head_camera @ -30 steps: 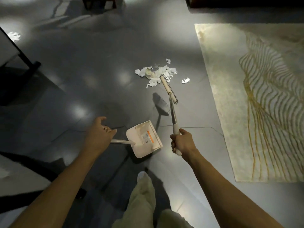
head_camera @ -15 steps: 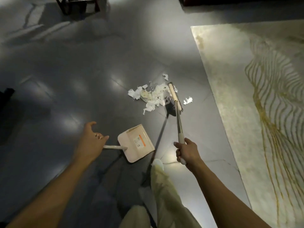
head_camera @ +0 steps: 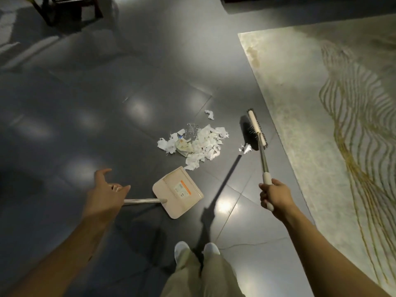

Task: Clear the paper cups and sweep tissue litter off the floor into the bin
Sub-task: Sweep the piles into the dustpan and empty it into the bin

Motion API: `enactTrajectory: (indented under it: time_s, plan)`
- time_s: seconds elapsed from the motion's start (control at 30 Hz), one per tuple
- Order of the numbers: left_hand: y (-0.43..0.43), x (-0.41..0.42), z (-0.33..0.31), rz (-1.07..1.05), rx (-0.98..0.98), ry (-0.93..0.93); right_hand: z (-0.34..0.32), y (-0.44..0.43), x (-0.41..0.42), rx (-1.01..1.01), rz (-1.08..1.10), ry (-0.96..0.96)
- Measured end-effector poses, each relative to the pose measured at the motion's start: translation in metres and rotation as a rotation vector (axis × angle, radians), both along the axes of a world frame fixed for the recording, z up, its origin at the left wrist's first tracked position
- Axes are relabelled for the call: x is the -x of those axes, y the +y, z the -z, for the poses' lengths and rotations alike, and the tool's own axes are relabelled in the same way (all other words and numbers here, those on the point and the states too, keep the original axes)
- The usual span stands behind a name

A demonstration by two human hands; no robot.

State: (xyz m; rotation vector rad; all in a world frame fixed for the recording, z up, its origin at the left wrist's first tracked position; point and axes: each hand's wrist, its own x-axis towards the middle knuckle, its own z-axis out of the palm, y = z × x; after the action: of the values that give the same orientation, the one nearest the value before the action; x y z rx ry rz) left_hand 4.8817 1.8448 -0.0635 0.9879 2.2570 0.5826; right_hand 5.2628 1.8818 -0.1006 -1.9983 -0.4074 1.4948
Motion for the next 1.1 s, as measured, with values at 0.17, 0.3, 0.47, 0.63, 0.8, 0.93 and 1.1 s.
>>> enactTrajectory:
  time_s: [0.17,0.3,0.47,0.63,0.8,0.93,1.1]
  plan:
    - [0.043,0.0,0.008,-0.018,-0.012,0.072,0.011,0.051,-0.013,0.044,0.029,0.022]
    - [0.064,-0.003,0.014,-0.083,-0.027,0.15,0.013,0.075,0.014,0.093,0.017,0.11]
    - [0.072,-0.004,0.014,-0.077,-0.008,0.061,-0.004,0.059,0.063,0.162,0.028,0.317]
    - [0.065,-0.005,0.002,-0.129,-0.006,0.034,-0.042,0.066,0.069,0.095,0.029,0.439]
    - [0.056,0.003,0.009,-0.181,0.002,0.016,-0.048,0.081,0.066,0.049,-0.131,0.253]
    - [0.061,-0.005,0.007,-0.208,-0.006,-0.007,-0.032,0.124,0.055,0.022,-0.282,0.063]
    - [0.085,-0.004,0.012,-0.236,0.027,-0.042,-0.006,0.176,0.038,0.083,-0.428,-0.068]
